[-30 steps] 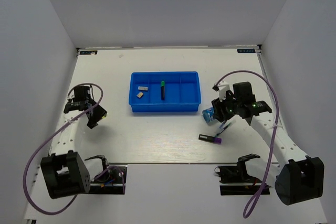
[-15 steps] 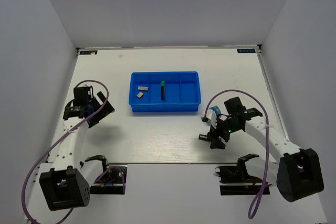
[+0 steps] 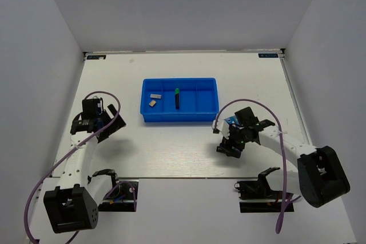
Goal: Sort the stationery into containers
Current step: Grab a piece of stationery with the right arm
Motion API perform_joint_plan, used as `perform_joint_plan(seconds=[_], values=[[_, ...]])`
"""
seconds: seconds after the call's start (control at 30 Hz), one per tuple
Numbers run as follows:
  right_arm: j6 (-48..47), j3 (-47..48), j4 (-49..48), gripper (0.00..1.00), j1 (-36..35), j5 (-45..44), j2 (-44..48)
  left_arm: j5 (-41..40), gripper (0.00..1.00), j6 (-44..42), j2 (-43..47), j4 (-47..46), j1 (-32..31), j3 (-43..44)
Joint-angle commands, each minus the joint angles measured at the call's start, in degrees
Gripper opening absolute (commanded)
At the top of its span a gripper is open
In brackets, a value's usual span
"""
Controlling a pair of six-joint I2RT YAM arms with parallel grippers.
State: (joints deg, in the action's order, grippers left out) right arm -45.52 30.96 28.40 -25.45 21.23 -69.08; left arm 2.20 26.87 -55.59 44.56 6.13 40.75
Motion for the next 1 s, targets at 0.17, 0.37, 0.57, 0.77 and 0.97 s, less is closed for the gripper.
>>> perform_joint_plan(seconds=[0.17,0.37,0.57,0.77,0.97], values=[[-2.3,2.3,5.6,0.62,-1.8,-1.3,-7.3,0.4,0.99,-0.8,2.2,-1.0,-0.3,-0.2],[-4.0,2.1,9.2,0.49,-2.6,-0.7,-8.1,0.1,0.99,-0.7,2.9,-0.9,-0.2,-0.4],[-3.2,2.3,12.0,0.14,-3.3,-1.7,-10.6,-0.2,0.99,-0.9,3.1,-1.0,-0.2,-0.9],[-1.9,5.0,14.6,0.00,-4.2,-1.0,-10.1,-0.5,0.99,-0.9,3.6,-0.9,-0.3,-1.2],[1.0,14.5,21.3,0.00,-5.2,4.7,-9.1,-1.7,0.99,-0.9,3.1,-0.7,-0.2,-1.0]])
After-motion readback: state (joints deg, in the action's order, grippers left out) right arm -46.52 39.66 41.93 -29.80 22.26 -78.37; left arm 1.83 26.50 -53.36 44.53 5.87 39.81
